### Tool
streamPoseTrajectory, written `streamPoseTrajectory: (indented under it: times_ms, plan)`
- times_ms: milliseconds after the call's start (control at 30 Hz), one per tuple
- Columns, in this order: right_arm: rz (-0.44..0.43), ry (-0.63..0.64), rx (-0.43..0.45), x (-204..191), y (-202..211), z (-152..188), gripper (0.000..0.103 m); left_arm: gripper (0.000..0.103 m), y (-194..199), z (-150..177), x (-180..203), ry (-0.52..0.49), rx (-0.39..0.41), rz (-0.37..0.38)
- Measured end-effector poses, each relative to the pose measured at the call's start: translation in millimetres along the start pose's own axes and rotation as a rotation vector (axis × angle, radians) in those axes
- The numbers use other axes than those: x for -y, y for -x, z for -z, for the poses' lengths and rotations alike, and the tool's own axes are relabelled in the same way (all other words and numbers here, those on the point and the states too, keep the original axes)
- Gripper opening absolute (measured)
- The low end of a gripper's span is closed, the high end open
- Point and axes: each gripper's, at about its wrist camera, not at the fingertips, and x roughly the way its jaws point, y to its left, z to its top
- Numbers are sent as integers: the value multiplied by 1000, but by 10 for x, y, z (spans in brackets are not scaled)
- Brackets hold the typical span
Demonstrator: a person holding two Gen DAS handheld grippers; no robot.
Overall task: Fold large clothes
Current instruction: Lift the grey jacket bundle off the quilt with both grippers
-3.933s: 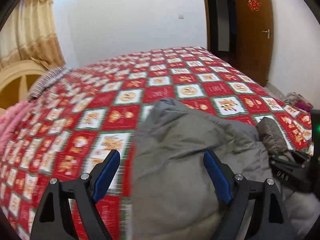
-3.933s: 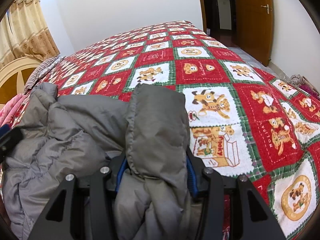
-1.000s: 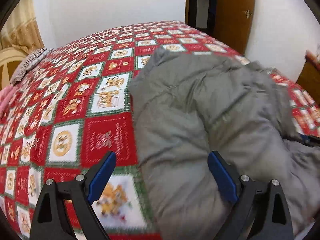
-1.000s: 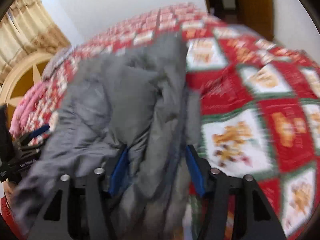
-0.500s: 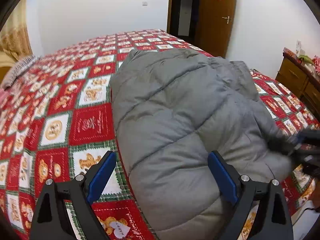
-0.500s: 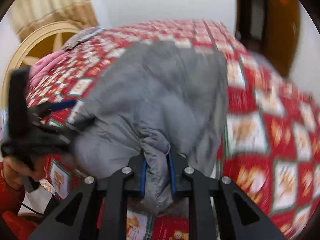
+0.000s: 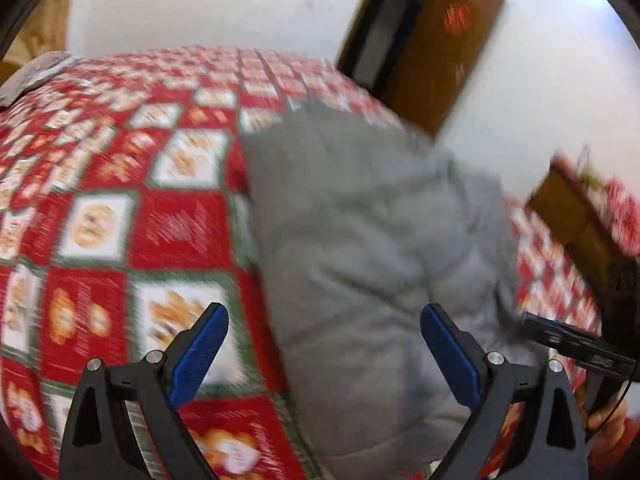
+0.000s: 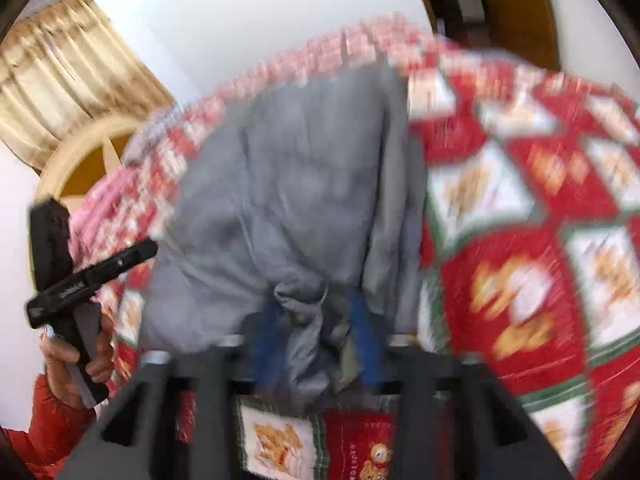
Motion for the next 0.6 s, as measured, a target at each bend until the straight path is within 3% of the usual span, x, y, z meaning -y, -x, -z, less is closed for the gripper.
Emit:
streamPoseTrajectory:
  times_ms: [33, 67, 100, 200, 333, 400, 533, 600]
  plan:
    - [16, 10, 84, -21, 170, -44, 93, 98, 57, -56, -52, 22, 26, -2]
    - [24, 18, 148, -42, 270, -122, 103, 98, 96, -142, -122, 49, 56, -9]
    - [22, 33, 204, -65, 330, -237, 103, 98, 83, -244, -183, 73, 74, -24]
    - [57, 57, 167, -122, 88, -464, 103, 98, -148, -373, -261, 106, 61, -22]
    - [117, 43, 51, 73, -479, -620, 103, 98, -634, -380, -338, 246, -32, 132]
    - [127, 22, 7, 189, -709, -638, 103, 98, -808, -356, -277, 244, -55, 153]
    - [39, -51, -39, 442, -841, -527, 103, 98, -1026, -289, -254, 254, -98, 180]
    - [47, -13, -16, 393, -842, -487, 103, 99, -1103, -248, -322, 288, -113, 217]
